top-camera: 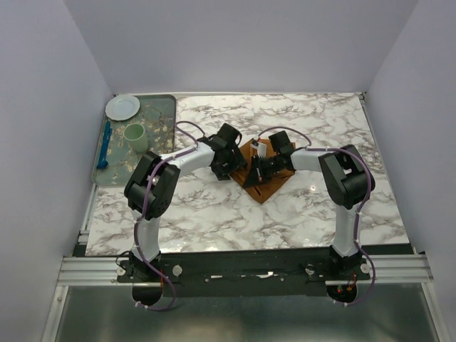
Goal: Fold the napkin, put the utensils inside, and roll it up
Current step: Roll the napkin with the utensil
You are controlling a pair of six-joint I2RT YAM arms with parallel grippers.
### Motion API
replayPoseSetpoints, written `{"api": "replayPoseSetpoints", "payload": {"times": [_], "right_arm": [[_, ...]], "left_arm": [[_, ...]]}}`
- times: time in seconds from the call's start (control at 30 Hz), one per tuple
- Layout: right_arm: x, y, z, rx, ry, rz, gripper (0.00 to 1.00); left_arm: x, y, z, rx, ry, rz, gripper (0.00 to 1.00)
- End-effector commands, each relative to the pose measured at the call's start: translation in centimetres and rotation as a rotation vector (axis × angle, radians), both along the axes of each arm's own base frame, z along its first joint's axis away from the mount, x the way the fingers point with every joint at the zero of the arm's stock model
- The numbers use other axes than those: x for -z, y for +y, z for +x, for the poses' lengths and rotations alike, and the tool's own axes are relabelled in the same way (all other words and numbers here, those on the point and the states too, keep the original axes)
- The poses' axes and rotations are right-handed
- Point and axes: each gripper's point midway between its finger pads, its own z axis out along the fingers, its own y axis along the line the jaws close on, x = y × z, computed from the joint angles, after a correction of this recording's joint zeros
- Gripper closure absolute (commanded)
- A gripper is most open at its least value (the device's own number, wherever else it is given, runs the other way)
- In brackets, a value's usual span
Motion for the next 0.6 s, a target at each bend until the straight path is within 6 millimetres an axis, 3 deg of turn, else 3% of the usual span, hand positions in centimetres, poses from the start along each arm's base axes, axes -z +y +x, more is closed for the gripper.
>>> {"api": "replayPoseSetpoints", "payload": {"times": [0.0, 0.1, 0.13, 0.3, 0.37, 0.4, 0.53, 0.57], "right_arm": [[0.9, 0.2, -0.7, -0.022, -0.029, -0.035, 0.99], [1.1, 0.6, -1.0, -0.048, -0.051, -0.04, 0.98], [1.3, 0.8, -1.1, -0.055, -0.049, -0.043, 0.98], [1.6, 1.6, -1.8, -0.111, -0.1, -0.056, 0.97], [1.6, 1.7, -1.9, -0.118, -0.116, -0.069, 0.96], [1.5, 1.6, -1.9, -0.119, -0.126, -0.076, 0.95], [1.5, 1.3, -2.2, -0.105, -0.167, -0.152, 0.85], [1.3, 1.1, -2.3, -0.095, -0.181, -0.17, 0.75]], "left_arm": [[1.9, 3.1, -0.4, -0.038, -0.003, 0.157, 0.29], [2.1, 3.9, -0.1, 0.001, -0.033, 0.2, 0.43], [2.1, 4.0, 0.1, 0.01, -0.04, 0.205, 0.54], [2.1, 4.9, 0.1, 0.058, -0.058, 0.236, 0.76], [1.8, 5.1, -0.4, 0.073, -0.06, 0.239, 0.96], [1.7, 5.3, -0.6, 0.074, -0.059, 0.243, 1.0], [1.4, 5.5, -2.0, 0.099, -0.007, 0.243, 1.0], [1.5, 5.5, -2.3, 0.073, 0.016, 0.229, 1.0]]}}
